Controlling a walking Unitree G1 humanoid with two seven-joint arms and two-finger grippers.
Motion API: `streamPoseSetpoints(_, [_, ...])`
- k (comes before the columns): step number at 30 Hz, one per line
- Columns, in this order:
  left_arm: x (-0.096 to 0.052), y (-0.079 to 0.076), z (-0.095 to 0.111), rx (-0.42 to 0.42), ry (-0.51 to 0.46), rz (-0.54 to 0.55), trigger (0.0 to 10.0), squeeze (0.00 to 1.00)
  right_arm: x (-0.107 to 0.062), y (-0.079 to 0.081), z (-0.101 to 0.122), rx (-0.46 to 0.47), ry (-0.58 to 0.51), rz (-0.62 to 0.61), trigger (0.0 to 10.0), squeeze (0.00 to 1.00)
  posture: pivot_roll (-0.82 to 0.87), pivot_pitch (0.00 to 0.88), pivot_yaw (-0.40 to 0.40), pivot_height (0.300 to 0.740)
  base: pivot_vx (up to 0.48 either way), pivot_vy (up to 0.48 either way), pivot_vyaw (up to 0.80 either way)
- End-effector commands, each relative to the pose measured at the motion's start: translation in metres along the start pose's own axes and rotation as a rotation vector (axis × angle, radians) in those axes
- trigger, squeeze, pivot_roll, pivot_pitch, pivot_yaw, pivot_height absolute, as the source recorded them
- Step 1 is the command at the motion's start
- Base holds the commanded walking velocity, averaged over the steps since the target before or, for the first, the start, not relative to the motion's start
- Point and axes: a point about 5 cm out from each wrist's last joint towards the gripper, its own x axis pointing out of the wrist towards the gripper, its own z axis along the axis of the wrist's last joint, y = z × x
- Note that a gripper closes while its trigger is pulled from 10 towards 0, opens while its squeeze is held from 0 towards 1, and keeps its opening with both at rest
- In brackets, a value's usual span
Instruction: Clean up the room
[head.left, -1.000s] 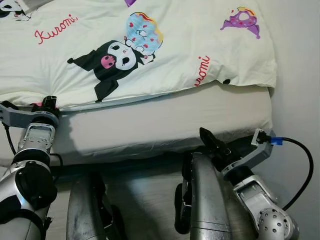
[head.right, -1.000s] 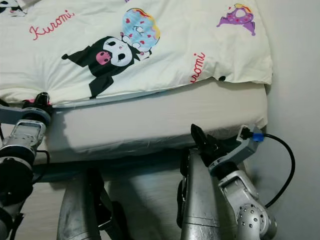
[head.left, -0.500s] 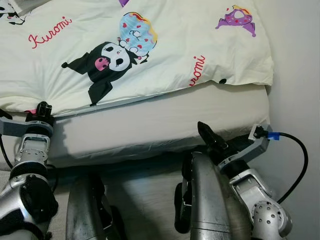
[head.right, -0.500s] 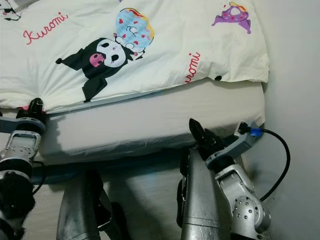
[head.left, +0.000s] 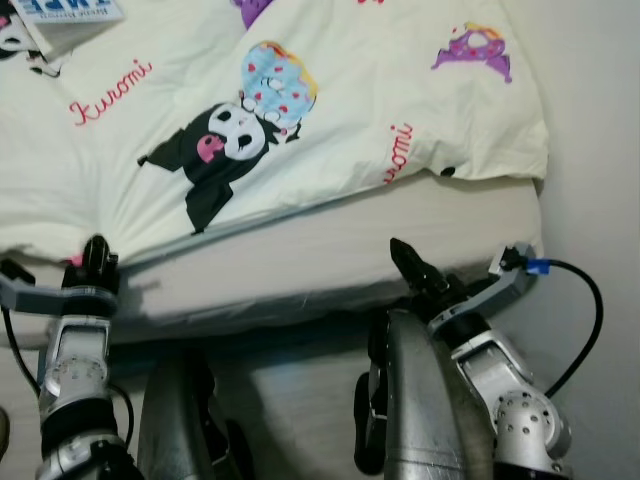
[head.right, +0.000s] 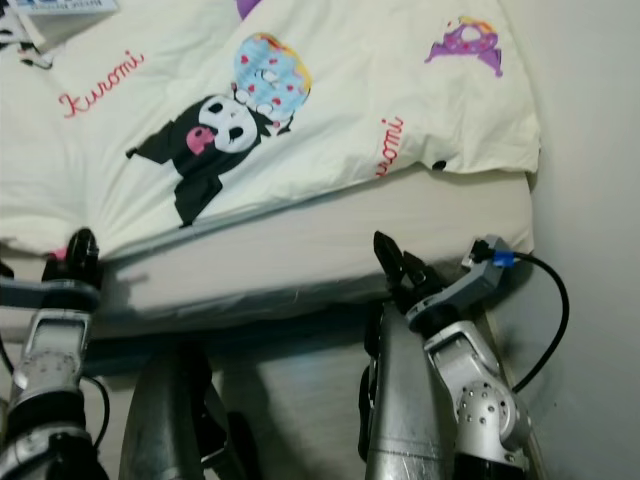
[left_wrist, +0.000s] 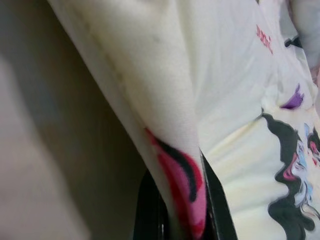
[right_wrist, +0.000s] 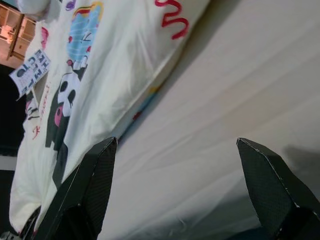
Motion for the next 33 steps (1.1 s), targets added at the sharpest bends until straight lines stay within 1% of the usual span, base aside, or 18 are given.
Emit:
streamPoseSetpoints(1, [-0.033, 0.040, -0.009, -0.006, 0.065, 0.184, 0.0, 0.00, -0.005, -0.009, -0.007, 0.011, 0.021, -0.031, 10.0, 0.00, -0.09, 0.492, 0.016, 0.482, 0.000, 0.000, 0.00])
streamPoseSetpoints(4, [-0.040, 0.040, -0.006, -0.003, 0.062, 0.198, 0.0, 0.00, -0.003, -0.009, -0.007, 0.010, 0.021, -0.029, 10.0, 0.00, -0.09, 0.493, 0.018, 0.482, 0.000, 0.000, 0.00])
streamPoseSetpoints(5, [-0.051, 0.044, 0.000, 0.009, 0.055, 0.230, 0.0, 0.00, -0.002, -0.010, -0.008, 0.011, 0.022, -0.027, 10.0, 0.00, -0.08, 0.489, 0.018, 0.482, 0.000, 0.000, 0.00])
streamPoseSetpoints(6, [-0.051, 0.044, 0.000, 0.009, 0.055, 0.230, 0.0, 0.00, -0.002, -0.010, -0.008, 0.011, 0.022, -0.027, 10.0, 0.00, -0.08, 0.489, 0.018, 0.482, 0.000, 0.000, 0.00])
streamPoseSetpoints(7, [-0.065, 0.050, 0.007, 0.027, 0.048, 0.274, 0.0, 0.00, -0.001, -0.010, -0.008, 0.011, 0.023, -0.026, 10.0, 0.00, -0.07, 0.488, 0.018, 0.482, 0.000, 0.000, 0.00])
streamPoseSetpoints(8, [-0.065, 0.050, 0.007, 0.027, 0.048, 0.274, 0.0, 0.00, -0.001, -0.010, -0.008, 0.011, 0.023, -0.026, 10.0, 0.00, -0.07, 0.488, 0.018, 0.482, 0.000, 0.000, 0.00])
streamPoseSetpoints(9, [-0.080, 0.058, 0.014, 0.048, 0.040, 0.324, 0.0, 0.00, -0.001, -0.011, -0.008, 0.011, 0.025, -0.026, 10.0, 0.00, -0.07, 0.487, 0.015, 0.482, 0.000, 0.000, 0.00])
streamPoseSetpoints(11, [-0.080, 0.058, 0.014, 0.048, 0.040, 0.324, 0.0, 0.00, -0.001, -0.011, -0.008, 0.011, 0.025, -0.026, 10.0, 0.00, -0.07, 0.487, 0.015, 0.482, 0.000, 0.000, 0.00])
streamPoseSetpoints(13, [-0.105, 0.076, 0.030, 0.096, 0.019, 0.423, 0.0, 0.00, 0.001, -0.013, -0.009, 0.011, 0.028, -0.026, 10.0, 0.00, -0.06, 0.485, 0.012, 0.482, 0.000, 0.000, 0.00])
streamPoseSetpoints(14, [-0.105, 0.076, 0.030, 0.096, 0.019, 0.423, 0.0, 0.00, 0.001, -0.013, -0.009, 0.011, 0.028, -0.026, 10.0, 0.00, -0.06, 0.485, 0.012, 0.482, 0.000, 0.000, 0.00])
streamPoseSetpoints(15, [-0.116, 0.085, 0.037, 0.122, 0.009, 0.466, 0.0, 0.00, 0.001, -0.014, -0.009, 0.010, 0.031, -0.026, 10.0, 0.00, -0.06, 0.482, 0.010, 0.482, 0.000, 0.000, 0.00])
streamPoseSetpoints(16, [-0.116, 0.085, 0.037, 0.122, 0.009, 0.466, 0.0, 0.00, 0.001, -0.014, -0.009, 0.010, 0.031, -0.026, 10.0, 0.00, -0.06, 0.482, 0.010, 0.482, 0.000, 0.000, 0.00])
streamPoseSetpoints(18, [-0.134, 0.096, 0.048, 0.161, 0.001, 0.535, 0.0, 0.00, 0.002, -0.015, -0.009, 0.010, 0.033, -0.023, 10.0, 0.00, -0.05, 0.481, 0.009, 0.482, 0.000, 0.000, 0.00])
streamPoseSetpoints(19, [-0.134, 0.096, 0.048, 0.161, 0.001, 0.535, 0.0, 0.00, 0.002, -0.015, -0.009, 0.010, 0.033, -0.023, 10.0, 0.00, -0.05, 0.481, 0.009, 0.482, 0.000, 0.000, 0.00])
streamPoseSetpoints(20, [-0.143, 0.101, 0.052, 0.177, 0.000, 0.576, 0.0, 0.00, 0.003, -0.016, -0.010, 0.008, 0.037, -0.023, 10.0, 0.00, -0.05, 0.479, 0.010, 0.482, 0.000, 0.000, 0.00])
streamPoseSetpoints(27, [-0.156, 0.105, 0.055, 0.192, 0.006, 0.638, 0.0, 0.00, 0.002, -0.018, -0.010, 0.008, 0.035, -0.023, 10.0, 0.00, -0.05, 0.480, 0.012, 0.482, 0.000, 0.000, 0.00])
streamPoseSetpoints(32, [-0.151, 0.105, 0.045, 0.190, 0.046, 0.619, 0.0, 0.00, 0.003, -0.018, -0.010, 0.007, 0.034, -0.024, 10.0, 0.00, -0.05, 0.476, 0.010, 0.482, 0.000, 0.000, 0.00])
streamPoseSetpoints(33, [-0.145, 0.102, 0.040, 0.188, 0.067, 0.592, 1.6, 0.00, 0.004, -0.017, -0.010, 0.007, 0.033, -0.022, 10.0, 0.00, -0.05, 0.476, 0.011, 0.482, 0.000, 0.000, 0.00])
